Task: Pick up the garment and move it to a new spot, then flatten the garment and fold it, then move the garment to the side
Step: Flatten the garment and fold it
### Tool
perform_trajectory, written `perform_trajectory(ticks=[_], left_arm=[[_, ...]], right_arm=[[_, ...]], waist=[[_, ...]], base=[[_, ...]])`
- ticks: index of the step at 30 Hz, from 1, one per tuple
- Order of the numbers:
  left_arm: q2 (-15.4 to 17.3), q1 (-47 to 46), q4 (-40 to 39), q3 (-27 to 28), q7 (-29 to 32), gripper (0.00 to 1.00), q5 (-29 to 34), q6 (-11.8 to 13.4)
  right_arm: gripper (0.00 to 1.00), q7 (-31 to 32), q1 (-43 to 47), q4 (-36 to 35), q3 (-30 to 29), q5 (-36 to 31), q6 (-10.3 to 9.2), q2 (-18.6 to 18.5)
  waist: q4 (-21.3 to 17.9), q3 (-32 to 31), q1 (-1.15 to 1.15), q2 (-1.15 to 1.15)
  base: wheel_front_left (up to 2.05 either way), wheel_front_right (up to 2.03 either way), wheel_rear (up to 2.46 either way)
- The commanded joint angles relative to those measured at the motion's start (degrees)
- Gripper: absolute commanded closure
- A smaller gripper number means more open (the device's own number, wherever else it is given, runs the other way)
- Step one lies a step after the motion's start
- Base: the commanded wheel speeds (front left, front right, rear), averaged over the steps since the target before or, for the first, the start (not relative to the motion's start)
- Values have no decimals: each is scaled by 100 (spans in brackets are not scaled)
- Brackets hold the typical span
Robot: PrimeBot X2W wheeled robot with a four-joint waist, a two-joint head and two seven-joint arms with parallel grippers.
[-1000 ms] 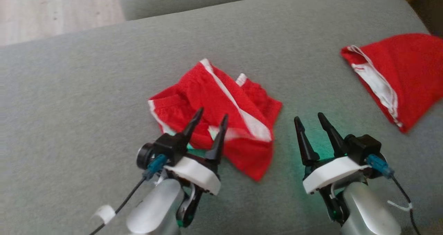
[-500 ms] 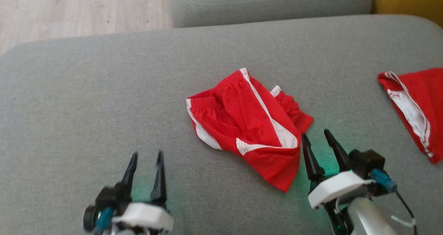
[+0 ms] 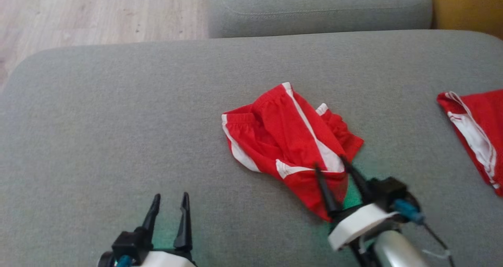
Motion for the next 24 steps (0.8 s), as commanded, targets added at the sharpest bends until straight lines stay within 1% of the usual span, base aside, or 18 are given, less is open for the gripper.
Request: perform_trajectory(ticks=[1, 5, 8, 13, 18, 20, 21, 22, 23, 24], left_arm=[[19, -215, -130, 85, -54, 0, -55, -19], [19, -244, -63, -50, -54, 0, -98, -33], [19, -237, -6, -89, -54, 0, -124, -23], [19, -173, 63, -72, -54, 0, -185, -16], [19, -154, 102, -51, -55, 0, -219, -33], [19, -160, 99, -54, -55, 0, -233, -29], [19, -168, 91, -60, -55, 0, -253, -23], [19, -179, 81, -69, -55, 0, -272, -16], [19, -191, 69, -81, -55, 0, -285, -11], [19, -203, 58, -92, -55, 0, -300, -5]], right_arm=[[0, -21, -273, -220, 361, -28, -4, 31], [0, -21, -427, -182, 838, 37, -4, 31], [0, -21, -548, 47, 1081, -10, -4, 31], [0, -21, -731, 600, 1132, -243, -4, 31], [0, -21, -854, 1182, 1214, -505, -4, 31], [0, -21, -878, 1279, 1222, -540, -4, 31], [24, -21, -902, 1370, 1230, -569, -4, 31], [78, -21, -929, 1433, 1251, -594, -4, 31], [100, -21, -950, 1457, 1270, -597, -4, 31], [100, -21, -968, 1460, 1290, -612, -4, 31]], waist=[[85, 10, 0, 0], [257, 3, 0, 0], [404, -2, 0, 0], [552, -5, 0, 0], [584, 15, 0, 0], [579, 25, 0, 0], [571, 35, 0, 0], [559, 47, 0, 0], [545, 54, 0, 0], [525, 60, 0, 0]], base=[[0, 0, 0], [0, 0, 0], [0, 0, 0], [0, 0, 0], [0, 0, 0], [0, 0, 0], [0, 0, 0], [0, 0, 0], [0, 0, 0], [0, 0, 0]])
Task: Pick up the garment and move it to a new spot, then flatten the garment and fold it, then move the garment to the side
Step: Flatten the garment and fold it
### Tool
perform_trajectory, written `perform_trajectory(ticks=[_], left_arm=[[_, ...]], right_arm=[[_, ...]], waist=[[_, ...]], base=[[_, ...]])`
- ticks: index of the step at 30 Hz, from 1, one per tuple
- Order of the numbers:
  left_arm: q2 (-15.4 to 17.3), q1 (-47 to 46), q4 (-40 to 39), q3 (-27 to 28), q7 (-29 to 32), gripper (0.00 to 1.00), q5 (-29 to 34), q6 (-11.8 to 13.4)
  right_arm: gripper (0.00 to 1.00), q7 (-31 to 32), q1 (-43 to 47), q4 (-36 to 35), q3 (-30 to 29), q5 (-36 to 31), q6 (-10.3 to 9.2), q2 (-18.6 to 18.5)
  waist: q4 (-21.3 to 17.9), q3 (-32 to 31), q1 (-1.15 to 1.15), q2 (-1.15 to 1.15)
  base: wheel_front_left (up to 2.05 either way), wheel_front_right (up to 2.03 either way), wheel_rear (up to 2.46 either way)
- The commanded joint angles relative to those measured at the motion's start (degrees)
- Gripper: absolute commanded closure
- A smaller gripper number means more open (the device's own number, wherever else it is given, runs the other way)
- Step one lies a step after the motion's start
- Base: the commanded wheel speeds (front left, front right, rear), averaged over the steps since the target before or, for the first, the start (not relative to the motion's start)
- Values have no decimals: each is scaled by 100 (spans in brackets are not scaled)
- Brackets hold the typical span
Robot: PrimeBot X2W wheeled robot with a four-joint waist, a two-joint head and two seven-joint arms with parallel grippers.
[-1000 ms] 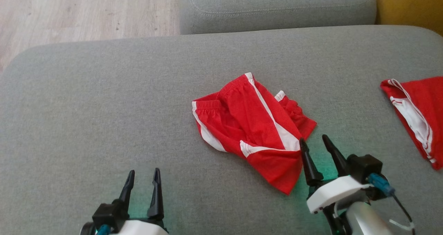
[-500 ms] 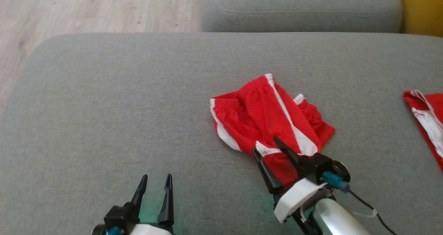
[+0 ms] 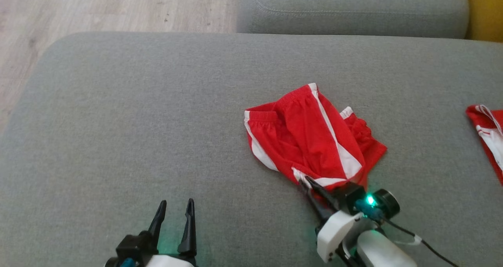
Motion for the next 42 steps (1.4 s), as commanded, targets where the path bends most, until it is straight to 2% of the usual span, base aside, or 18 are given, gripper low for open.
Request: perform_trajectory(ticks=[1, 6, 11, 14, 15, 16, 17, 21, 24, 33, 39, 42], left_arm=[[18, -207, -170, 129, -55, 0, -46, 30], [18, -222, -232, 129, -55, 0, -80, 54], [18, -223, -258, 128, -55, 0, -98, 29], [18, -225, -255, 102, -55, 0, -119, 15], [18, -226, -247, 104, -55, 0, -125, 13], [18, -227, -237, 104, -55, 0, -126, 6], [18, -226, -235, 99, -55, 0, -128, 10], [18, -236, -227, 84, -55, 0, -121, 17], [18, -296, -219, 87, -55, 0, -102, 18], [18, -918, -251, -97, -55, 0, -42, -66], [18, -2006, -52, -442, -55, 0, -17, -213], [18, -2874, 398, -850, -55, 0, -160, -326]], right_arm=[[100, -22, -240, -197, 113, -30, -4, 30], [100, -22, -166, -982, -221, 85, -4, -258], [100, -22, -40, -1961, -844, 282, -4, -635], [100, -22, 52, -2282, -1275, 323, -4, -819], [96, -22, 94, -2319, -1433, 335, -4, -873], [66, -22, 141, -2311, -1625, 355, -4, -910], [0, -22, 190, -2258, -1844, 355, -4, -943], [0, -22, 253, -2124, -2726, 196, -4, -996], [0, -22, 295, -2235, -3233, -46, -4, -818], [0, -22, 462, -2358, -3081, -145, -4, -376], [0, -22, 350, -2423, -2875, -103, -4, -315], [0, -22, 253, -2433, -2743, -51, -4, -319]], waist=[[-35, 5, 0, 0], [-194, -15, 0, 0], [-322, -59, 0, 0], [-370, -84, 0, 0], [-388, -89, 0, 0], [-405, -90, 0, 0], [-423, -90, 0, 0], [-490, -64, 0, 0], [-575, -19, 0, 0], [-739, 232, 0, 0], [-892, 549, 0, 0], [-1021, 735, 0, 0]], base=[[0, 0, 0], [0, 0, 0], [0, 0, 0], [0, 0, 0], [0, 0, 0], [0, 0, 0], [0, 0, 0], [0, 0, 0], [0, 0, 0], [0, 0, 0], [0, 0, 0], [0, 0, 0]])
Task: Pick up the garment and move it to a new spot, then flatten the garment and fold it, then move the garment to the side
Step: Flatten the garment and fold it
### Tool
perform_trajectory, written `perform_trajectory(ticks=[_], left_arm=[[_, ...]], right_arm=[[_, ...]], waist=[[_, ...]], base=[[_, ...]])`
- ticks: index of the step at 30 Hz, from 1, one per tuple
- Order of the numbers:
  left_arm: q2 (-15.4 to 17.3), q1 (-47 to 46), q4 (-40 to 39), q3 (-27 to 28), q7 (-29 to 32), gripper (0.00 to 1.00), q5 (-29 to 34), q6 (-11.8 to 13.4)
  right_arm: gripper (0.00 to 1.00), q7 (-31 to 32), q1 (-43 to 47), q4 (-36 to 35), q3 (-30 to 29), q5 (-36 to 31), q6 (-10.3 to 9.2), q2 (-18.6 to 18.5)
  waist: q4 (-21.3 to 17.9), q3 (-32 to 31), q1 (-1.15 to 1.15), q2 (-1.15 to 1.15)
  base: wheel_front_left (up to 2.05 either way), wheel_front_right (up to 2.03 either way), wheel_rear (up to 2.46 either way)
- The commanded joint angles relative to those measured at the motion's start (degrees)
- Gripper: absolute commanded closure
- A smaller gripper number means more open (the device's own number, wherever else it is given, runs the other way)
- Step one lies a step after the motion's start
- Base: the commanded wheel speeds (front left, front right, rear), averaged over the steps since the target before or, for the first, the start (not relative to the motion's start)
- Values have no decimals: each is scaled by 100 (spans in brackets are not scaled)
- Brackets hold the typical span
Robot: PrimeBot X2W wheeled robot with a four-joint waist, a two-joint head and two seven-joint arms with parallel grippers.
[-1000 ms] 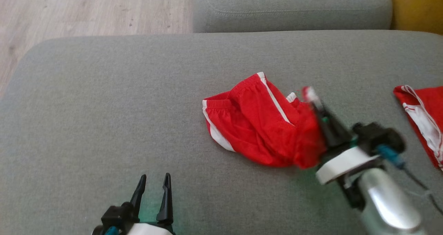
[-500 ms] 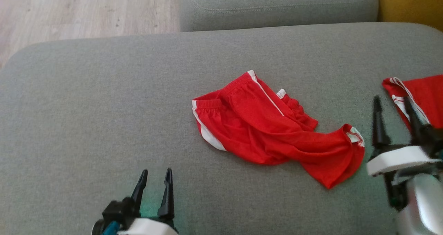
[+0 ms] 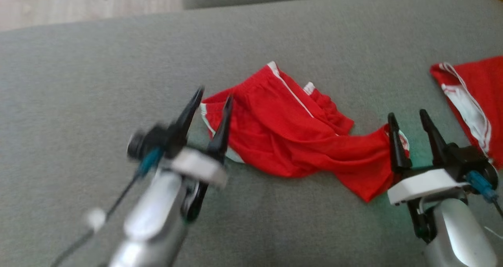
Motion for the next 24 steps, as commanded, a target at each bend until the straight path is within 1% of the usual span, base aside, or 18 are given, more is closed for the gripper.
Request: perform_trajectory(ticks=[1, 3, 6, 9, 15, 18, 21, 22, 23, 24], left_arm=[[38, -512, 41, -16, -55, 0, -83, -28], [38, -1052, 471, -352, -34, 0, -310, -72], [38, -1769, 1067, -827, 183, 0, -731, -112], [38, -2245, 1529, -1175, 413, 0, -1112, -83], [38, -2758, 2257, -1678, 854, 0, -1646, -67], [38, -2870, 2516, -1876, 1010, 0, -1831, -55], [38, -2886, 2613, -2076, 1109, 0, -2045, -80], [38, -2876, 2619, -2153, 1118, 13, -2105, -91], [38, -2860, 2615, -2238, 1118, 100, -2158, -104], [38, -2831, 2600, -2313, 1088, 100, -2216, -116]], right_arm=[[0, -22, -268, -192, 182, 47, -4, -24], [0, -22, -319, -171, 286, 82, -4, -23], [0, -22, -381, -128, 422, 136, -4, -16], [0, -22, -427, -95, 547, 162, -4, 3], [0, -22, -494, -54, 675, 236, -4, 3], [0, -22, -498, -46, 684, 253, -4, -8], [0, -22, -484, -33, 666, 258, -4, -11], [0, -22, -480, -25, 659, 257, -4, -8], [0, -22, -480, -20, 654, 259, -4, -1], [0, -22, -477, -17, 645, 261, -4, 4]], waist=[[-177, 193, -1, 0], [-288, 295, -1, 0], [-464, 425, -1, 0], [-626, 510, -1, 0], [-851, 628, -1, 0], [-877, 640, -1, 0], [-851, 623, -1, 0], [-825, 610, -1, 0], [-798, 598, -1, 0], [-755, 569, -1, 0]], base=[[0, 0, 0], [0, 0, 0], [0, 0, 0], [0, 0, 0], [0, 0, 0], [0, 0, 0], [0, 0, 0], [0, 0, 0], [0, 0, 0], [0, 0, 0]])
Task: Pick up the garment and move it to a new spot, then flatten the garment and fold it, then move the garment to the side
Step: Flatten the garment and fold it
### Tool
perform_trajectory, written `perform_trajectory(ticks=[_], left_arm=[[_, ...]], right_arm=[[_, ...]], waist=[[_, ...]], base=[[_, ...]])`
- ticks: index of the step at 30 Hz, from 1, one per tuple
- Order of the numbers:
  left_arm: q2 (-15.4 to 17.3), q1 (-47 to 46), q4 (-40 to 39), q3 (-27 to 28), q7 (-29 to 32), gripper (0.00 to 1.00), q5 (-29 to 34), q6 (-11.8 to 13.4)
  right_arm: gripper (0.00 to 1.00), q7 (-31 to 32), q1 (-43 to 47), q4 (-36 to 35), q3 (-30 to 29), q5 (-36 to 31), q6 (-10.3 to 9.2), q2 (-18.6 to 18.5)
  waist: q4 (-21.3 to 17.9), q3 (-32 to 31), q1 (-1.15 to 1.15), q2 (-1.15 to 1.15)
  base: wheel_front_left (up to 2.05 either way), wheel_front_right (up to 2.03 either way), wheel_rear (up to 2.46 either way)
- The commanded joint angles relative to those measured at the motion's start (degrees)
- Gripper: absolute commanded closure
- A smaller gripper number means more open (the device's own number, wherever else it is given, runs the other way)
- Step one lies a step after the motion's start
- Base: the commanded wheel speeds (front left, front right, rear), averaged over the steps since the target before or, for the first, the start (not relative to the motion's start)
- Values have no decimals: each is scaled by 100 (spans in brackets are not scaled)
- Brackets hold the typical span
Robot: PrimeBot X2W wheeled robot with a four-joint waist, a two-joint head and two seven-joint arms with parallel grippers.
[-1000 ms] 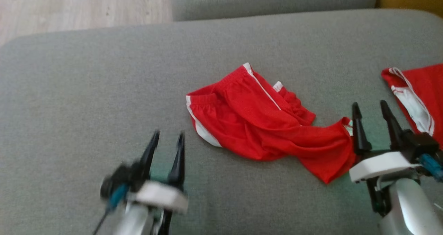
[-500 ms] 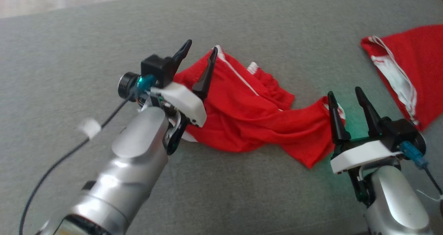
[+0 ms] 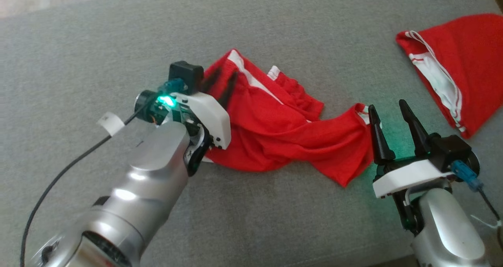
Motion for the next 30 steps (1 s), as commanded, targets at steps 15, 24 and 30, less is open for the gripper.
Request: perform_trajectory(ticks=[15, 24, 30], left_arm=[[132, 528, -432, -79, -1180, 100, -339, 411], [638, 2398, -2035, 1472, -1188, 100, 555, 1055], [465, 3786, -2537, 2467, -1189, 81, 1184, 1010]], right_arm=[[0, -22, 392, 13, -135, 24, -4, 131], [0, -22, 725, 4, -131, -11, -4, 259], [0, -22, 798, 101, 6, 26, -4, 298]], waist=[[1281, -1169, 0, 0], [1605, -1512, 0, 0], [1633, -1543, 0, 0]], base=[[0, 0, 0], [0, 0, 0], [0, 0, 0]])
